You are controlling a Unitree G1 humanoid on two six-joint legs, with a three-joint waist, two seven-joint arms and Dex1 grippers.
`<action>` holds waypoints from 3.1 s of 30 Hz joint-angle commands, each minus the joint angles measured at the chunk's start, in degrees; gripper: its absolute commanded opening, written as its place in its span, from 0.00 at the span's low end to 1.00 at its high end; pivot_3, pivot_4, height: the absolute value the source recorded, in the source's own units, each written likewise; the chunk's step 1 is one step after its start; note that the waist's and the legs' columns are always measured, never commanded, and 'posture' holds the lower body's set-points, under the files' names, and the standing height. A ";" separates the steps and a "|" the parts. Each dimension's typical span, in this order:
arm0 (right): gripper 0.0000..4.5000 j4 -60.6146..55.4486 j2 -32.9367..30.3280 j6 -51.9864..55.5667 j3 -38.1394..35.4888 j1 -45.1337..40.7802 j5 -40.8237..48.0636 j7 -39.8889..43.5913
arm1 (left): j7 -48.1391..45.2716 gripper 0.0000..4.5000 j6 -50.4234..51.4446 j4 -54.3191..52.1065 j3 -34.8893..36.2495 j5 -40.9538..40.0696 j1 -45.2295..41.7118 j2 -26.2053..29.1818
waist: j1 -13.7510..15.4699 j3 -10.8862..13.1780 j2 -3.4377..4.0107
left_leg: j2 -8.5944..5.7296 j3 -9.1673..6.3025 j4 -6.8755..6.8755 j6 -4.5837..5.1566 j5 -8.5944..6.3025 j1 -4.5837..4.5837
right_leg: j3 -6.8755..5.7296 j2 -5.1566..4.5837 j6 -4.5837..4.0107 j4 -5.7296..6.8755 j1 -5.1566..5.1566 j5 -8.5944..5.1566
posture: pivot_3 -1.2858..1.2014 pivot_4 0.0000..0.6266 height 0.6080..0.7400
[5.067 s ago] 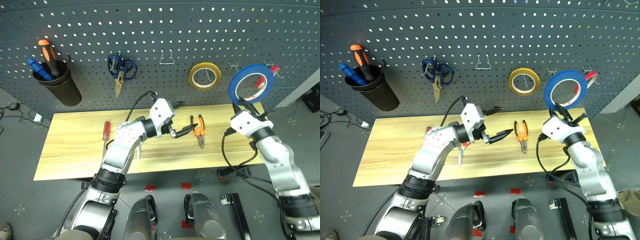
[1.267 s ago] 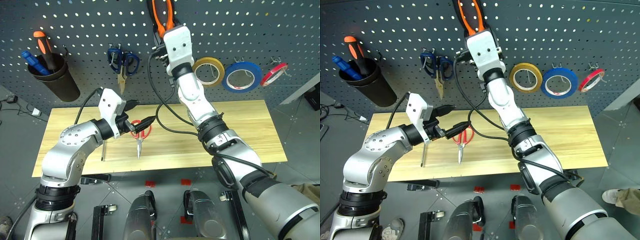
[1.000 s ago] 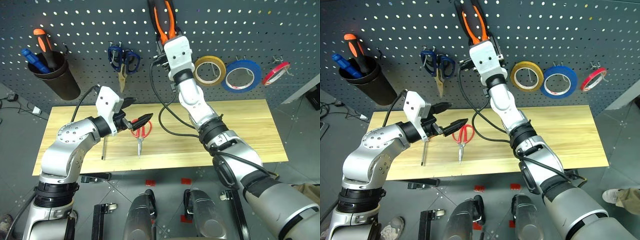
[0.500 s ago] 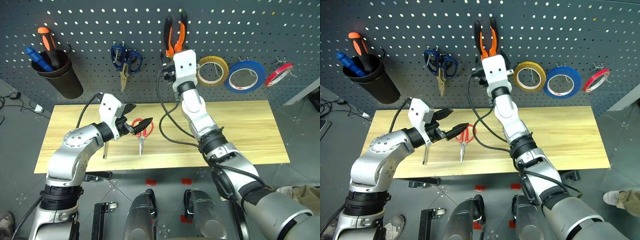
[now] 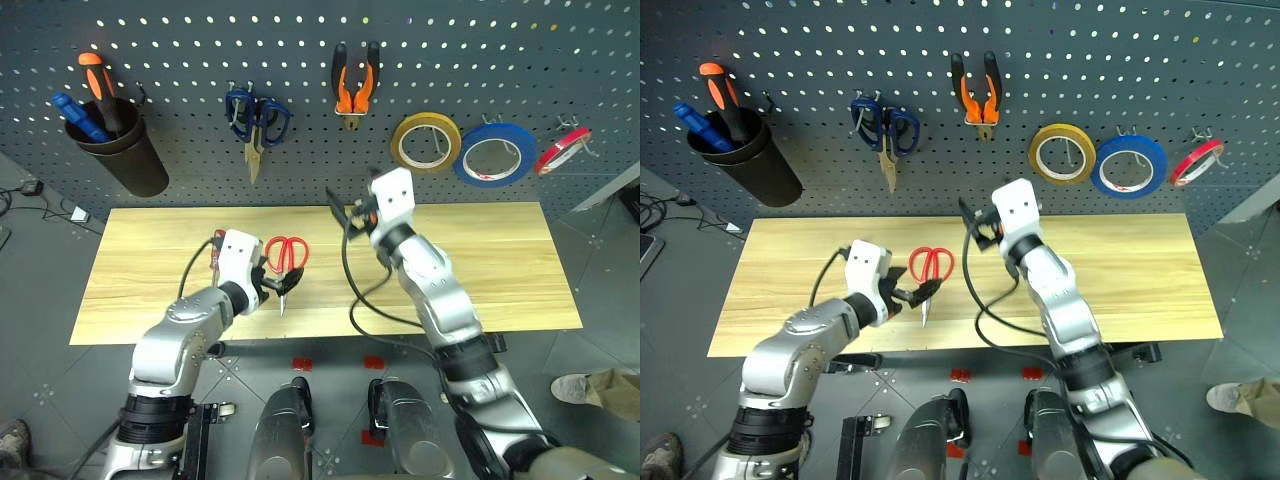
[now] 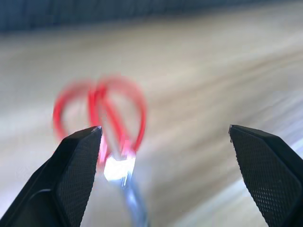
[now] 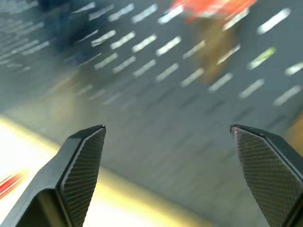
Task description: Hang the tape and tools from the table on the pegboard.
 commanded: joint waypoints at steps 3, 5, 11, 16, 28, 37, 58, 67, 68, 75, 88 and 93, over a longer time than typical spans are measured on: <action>1.00 -17.78 -4.21 15.86 -1.50 7.87 11.46 5.69 | 7.84 1.00 4.82 1.30 -0.40 3.91 -0.26 -3.50 | -0.04 0.01 -0.02 | 0.00 -0.05 0.03 0.00 0.00 0.03 | -0.01 0.00 0.01 0.06 0.03 0.03 | 0.45 0.59 1.00; 1.00 -20.05 -4.99 18.21 -1.77 9.26 13.11 5.79 | 9.78 1.00 5.61 2.96 -0.49 5.13 -0.87 -4.99 | -0.16 0.01 -0.02 | 0.00 -0.06 0.01 0.00 0.00 0.05 | -0.02 0.01 -0.01 0.07 0.04 0.05 | 0.45 0.59 1.00; 1.00 -22.45 -4.63 22.52 -1.87 10.16 16.74 5.18 | 13.35 1.00 3.68 10.34 -3.17 9.96 -2.78 -8.01 | -0.02 0.01 -0.03 | -0.02 -0.05 0.00 0.00 0.00 0.05 | -0.02 0.02 -0.01 0.04 0.02 0.05 | 0.44 0.58 1.00; 1.00 -23.04 -5.52 24.40 -1.07 10.54 18.33 6.04 | 13.95 1.00 1.37 17.98 -4.99 13.06 -5.44 -8.90 | 0.02 0.01 -0.04 | -0.04 -0.02 0.01 0.00 0.00 0.05 | -0.03 0.00 0.00 0.00 0.04 0.05 | 0.44 0.57 1.00; 1.00 -22.35 -21.80 19.60 5.83 13.17 12.93 16.91 | 10.40 0.40 2.71 24.54 -4.44 12.81 -5.80 -12.38 | 0.04 -0.08 0.11 | -0.10 -0.03 0.05 0.01 0.00 0.12 | -0.04 -0.04 0.05 0.01 0.14 0.06 | 0.43 0.57 1.00; 1.00 -20.50 -25.75 16.71 6.62 11.74 10.45 21.41 | 9.06 0.07 2.33 24.70 -3.57 13.53 -5.86 -12.40 | 0.03 -0.12 0.13 | -0.09 -0.03 0.07 0.01 0.00 0.14 | -0.04 -0.04 0.09 0.02 0.17 0.07 | 0.42 0.55 1.00; 1.00 -31.99 -30.56 11.79 0.44 9.89 6.47 22.67 | -1.70 0.07 -13.41 -15.92 -4.00 10.29 9.79 -4.03 | -1.49 -0.09 0.03 | -0.03 0.01 0.06 0.00 0.00 0.04 | -0.01 -0.04 0.07 -0.06 0.09 0.07 | 0.41 0.51 1.00; 1.00 -31.42 -29.78 10.71 -2.98 8.32 7.93 21.44 | 3.48 0.07 -21.56 -28.71 0.61 18.30 11.96 0.92 | -1.95 -0.10 0.01 | -0.03 0.00 0.04 0.01 0.00 0.04 | -0.04 0.00 0.07 -0.03 0.06 0.07 | 0.41 0.49 1.00; 1.00 -31.04 -29.66 10.57 -2.89 8.07 7.81 21.35 | 4.58 0.07 -22.26 -28.37 1.34 18.85 11.18 0.63 | -1.95 -0.10 0.01 | -0.03 0.00 0.05 0.02 0.00 0.04 | -0.04 0.00 0.07 -0.03 0.06 0.08 | 0.41 0.49 1.00; 1.00 -26.69 -28.71 8.01 -1.36 4.39 5.43 21.17 | 5.93 0.07 -23.64 -22.81 3.13 19.16 4.74 0.25 | -1.90 -0.14 -0.07 | -0.07 -0.01 0.09 0.04 0.00 0.03 | -0.04 -0.01 0.08 -0.01 0.08 0.09 | 0.41 0.48 1.00; 1.00 -22.03 -25.87 4.66 -0.03 0.06 3.48 21.75 | 3.67 0.07 -26.99 -12.14 0.56 20.66 -1.43 1.39 | -1.92 -0.15 -0.08 | -0.05 0.01 0.11 0.03 0.01 0.02 | -0.05 -0.01 0.07 -0.01 0.07 0.10 | 0.41 0.49 1.00; 1.00 -21.14 -24.14 4.28 0.45 -1.22 3.32 21.37 | 3.43 0.32 -24.60 -8.73 -0.32 21.95 -2.22 1.86 | -1.97 -0.15 -0.08 | -0.04 0.01 0.16 0.04 0.01 0.03 | -0.05 -0.01 0.07 0.04 0.08 0.10 | 0.41 0.49 1.00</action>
